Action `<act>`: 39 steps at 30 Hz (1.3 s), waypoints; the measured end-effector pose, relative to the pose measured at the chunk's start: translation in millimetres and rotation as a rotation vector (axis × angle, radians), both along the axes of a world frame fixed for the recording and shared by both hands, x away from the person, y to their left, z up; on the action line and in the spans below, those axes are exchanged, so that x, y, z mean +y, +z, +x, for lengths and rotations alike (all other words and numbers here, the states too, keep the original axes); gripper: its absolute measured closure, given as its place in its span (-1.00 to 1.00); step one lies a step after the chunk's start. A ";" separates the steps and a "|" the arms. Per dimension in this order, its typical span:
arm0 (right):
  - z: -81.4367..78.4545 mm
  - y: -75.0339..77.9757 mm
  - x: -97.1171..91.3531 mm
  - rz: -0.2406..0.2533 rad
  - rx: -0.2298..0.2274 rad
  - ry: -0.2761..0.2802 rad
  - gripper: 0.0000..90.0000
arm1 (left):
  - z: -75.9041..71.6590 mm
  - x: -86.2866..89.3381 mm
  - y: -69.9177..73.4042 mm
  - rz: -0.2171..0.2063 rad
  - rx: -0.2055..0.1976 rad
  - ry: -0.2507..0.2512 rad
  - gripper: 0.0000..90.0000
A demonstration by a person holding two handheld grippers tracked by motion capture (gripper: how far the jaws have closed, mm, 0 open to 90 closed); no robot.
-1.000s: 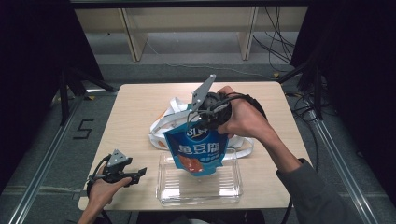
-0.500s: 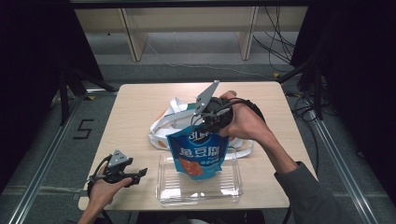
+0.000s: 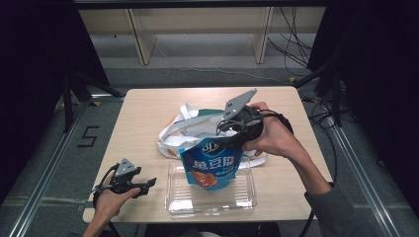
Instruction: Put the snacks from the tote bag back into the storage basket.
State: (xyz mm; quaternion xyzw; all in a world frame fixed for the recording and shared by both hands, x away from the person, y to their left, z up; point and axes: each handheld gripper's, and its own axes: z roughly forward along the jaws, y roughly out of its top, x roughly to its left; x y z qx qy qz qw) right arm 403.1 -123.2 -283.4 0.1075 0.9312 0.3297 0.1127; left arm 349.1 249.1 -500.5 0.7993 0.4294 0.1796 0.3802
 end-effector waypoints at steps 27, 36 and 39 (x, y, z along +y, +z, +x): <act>-14.0 -64.8 -95.9 0.179 0.007 -0.227 -0.23 | -0.6 -0.9 2.1 -0.008 -0.015 -0.017 -0.46; -5.0 -80.1 -108.1 0.193 0.011 -0.278 -0.25 | 0.1 0.5 3.0 -0.007 -0.019 -0.017 -0.47; -4.1 -87.5 -112.9 0.192 0.041 -0.299 -0.28 | 0.3 -0.5 3.4 -0.011 -0.014 -0.009 -0.47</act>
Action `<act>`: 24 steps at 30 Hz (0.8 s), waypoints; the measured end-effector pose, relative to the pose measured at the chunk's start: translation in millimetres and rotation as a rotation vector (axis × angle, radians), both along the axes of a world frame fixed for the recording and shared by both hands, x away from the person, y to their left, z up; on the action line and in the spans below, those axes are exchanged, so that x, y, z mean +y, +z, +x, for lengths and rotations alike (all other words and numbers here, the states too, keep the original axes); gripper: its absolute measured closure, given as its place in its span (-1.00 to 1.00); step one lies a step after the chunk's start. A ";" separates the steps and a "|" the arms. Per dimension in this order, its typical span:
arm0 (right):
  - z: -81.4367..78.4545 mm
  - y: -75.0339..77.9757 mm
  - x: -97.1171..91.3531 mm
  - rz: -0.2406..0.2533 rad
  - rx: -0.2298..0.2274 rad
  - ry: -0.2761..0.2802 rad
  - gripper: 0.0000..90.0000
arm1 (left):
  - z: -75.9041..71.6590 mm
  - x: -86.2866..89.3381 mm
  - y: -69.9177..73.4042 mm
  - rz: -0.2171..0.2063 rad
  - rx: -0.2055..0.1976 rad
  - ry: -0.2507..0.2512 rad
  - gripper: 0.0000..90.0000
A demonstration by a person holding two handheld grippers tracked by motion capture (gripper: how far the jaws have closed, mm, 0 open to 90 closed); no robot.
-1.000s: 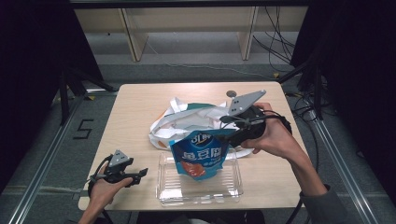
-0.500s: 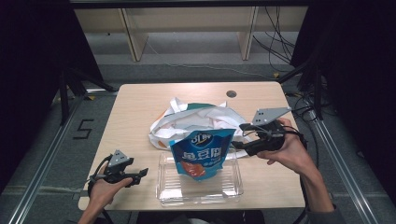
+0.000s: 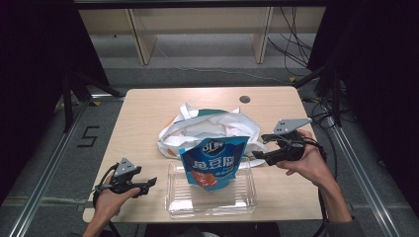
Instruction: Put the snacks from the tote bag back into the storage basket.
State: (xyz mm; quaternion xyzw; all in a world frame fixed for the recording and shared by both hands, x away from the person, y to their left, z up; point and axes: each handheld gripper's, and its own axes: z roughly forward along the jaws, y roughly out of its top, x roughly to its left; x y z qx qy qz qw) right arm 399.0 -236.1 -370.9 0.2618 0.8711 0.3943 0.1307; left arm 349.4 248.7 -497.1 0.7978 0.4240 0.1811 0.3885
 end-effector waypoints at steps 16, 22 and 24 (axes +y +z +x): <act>11.1 -20.6 -19.6 0.014 -0.010 -0.070 -0.37 | -2.7 1.9 0.5 0.001 -0.011 0.002 -0.47; 14.3 -28.5 -24.1 0.016 0.002 -0.092 -0.39 | -2.8 1.8 1.1 0.003 -0.007 -0.001 -0.47; 11.9 -30.2 -25.0 0.028 0.007 -0.124 -0.39 | -4.1 1.5 0.8 0.001 -0.015 -0.001 -0.47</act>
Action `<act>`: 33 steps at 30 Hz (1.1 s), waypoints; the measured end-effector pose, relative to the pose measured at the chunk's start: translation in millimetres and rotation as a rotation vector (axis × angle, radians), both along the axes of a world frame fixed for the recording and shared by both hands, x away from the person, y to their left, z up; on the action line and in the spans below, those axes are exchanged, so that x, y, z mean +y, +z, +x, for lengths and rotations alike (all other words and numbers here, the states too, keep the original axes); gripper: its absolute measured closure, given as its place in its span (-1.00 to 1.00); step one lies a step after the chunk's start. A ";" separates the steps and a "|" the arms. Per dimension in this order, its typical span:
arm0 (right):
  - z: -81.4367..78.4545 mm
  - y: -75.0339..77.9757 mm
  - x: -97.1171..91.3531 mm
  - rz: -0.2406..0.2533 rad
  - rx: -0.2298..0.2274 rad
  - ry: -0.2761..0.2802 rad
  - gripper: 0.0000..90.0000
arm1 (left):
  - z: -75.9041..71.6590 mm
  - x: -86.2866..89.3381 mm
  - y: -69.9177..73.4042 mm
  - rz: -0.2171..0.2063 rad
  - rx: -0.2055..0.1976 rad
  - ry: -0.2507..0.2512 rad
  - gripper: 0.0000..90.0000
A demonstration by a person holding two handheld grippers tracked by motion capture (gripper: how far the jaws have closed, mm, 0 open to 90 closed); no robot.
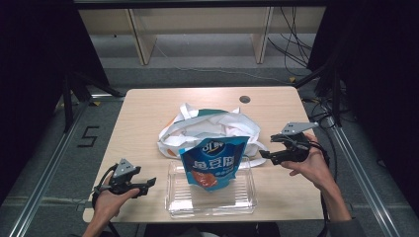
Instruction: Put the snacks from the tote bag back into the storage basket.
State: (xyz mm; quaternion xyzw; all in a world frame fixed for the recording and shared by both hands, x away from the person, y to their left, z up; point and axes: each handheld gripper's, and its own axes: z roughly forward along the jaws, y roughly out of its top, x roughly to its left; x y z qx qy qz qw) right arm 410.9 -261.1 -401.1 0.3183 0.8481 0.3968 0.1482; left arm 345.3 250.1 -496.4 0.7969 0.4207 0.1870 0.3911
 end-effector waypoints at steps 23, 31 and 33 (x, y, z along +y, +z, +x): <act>-23.9 -35.5 -11.0 0.077 0.021 -0.102 -0.43 | 0.2 -0.9 1.3 0.002 -0.007 -0.003 -0.47; -28.9 -46.3 -17.4 0.077 0.014 -0.112 -0.52 | 0.4 -0.6 1.5 0.008 -0.005 -0.013 -0.47; -31.2 -47.8 -18.1 0.087 0.035 -0.114 -0.53 | 0.1 -1.1 1.6 0.013 -0.008 -0.008 -0.47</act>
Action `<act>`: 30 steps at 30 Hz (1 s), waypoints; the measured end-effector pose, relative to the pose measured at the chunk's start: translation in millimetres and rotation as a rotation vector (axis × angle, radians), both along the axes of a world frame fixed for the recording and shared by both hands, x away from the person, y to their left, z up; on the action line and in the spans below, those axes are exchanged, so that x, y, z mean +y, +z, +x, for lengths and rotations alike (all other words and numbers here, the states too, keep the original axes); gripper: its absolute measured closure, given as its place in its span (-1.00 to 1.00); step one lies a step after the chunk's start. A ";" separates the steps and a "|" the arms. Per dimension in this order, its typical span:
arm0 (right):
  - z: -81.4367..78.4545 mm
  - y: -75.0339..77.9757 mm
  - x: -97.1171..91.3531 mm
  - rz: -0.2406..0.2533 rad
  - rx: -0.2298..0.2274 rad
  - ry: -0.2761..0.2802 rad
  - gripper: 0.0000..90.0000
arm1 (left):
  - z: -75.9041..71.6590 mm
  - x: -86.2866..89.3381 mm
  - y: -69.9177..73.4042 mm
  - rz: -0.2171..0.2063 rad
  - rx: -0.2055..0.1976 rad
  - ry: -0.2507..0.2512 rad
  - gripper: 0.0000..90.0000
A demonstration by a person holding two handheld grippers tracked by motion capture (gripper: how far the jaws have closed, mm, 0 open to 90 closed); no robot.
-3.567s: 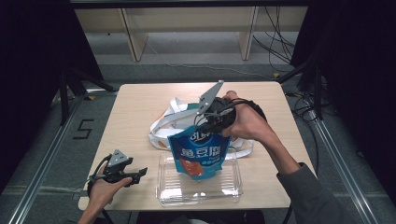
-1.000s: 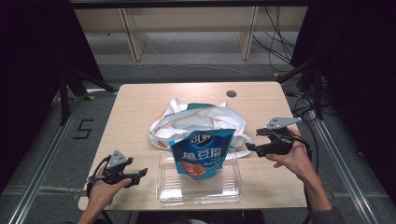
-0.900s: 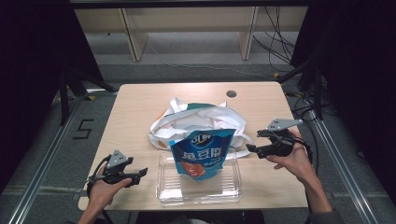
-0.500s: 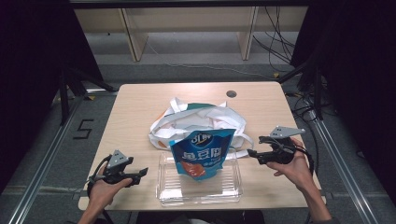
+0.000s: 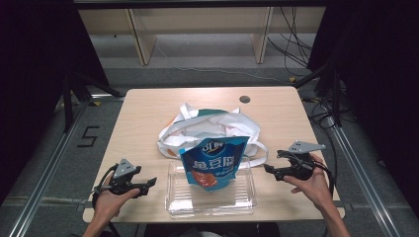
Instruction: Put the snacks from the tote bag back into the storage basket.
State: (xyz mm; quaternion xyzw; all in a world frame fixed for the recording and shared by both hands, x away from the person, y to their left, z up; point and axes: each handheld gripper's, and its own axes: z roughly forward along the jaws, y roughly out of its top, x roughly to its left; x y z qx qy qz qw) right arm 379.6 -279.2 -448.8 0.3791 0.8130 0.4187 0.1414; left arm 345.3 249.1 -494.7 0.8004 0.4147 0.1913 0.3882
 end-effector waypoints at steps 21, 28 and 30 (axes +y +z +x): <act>-17.9 -24.9 -14.9 -0.024 0.026 -0.044 -0.53 | -0.5 -1.5 -2.9 -0.036 -0.003 0.023 -0.46; -32.4 -30.7 -17.8 -0.049 0.037 -0.039 -0.55 | -0.5 1.1 -2.0 -0.006 0.002 0.005 -0.46; -37.0 -30.8 -17.3 -0.045 0.059 -0.043 -0.56 | -0.5 1.5 -1.9 -0.004 0.002 0.005 -0.46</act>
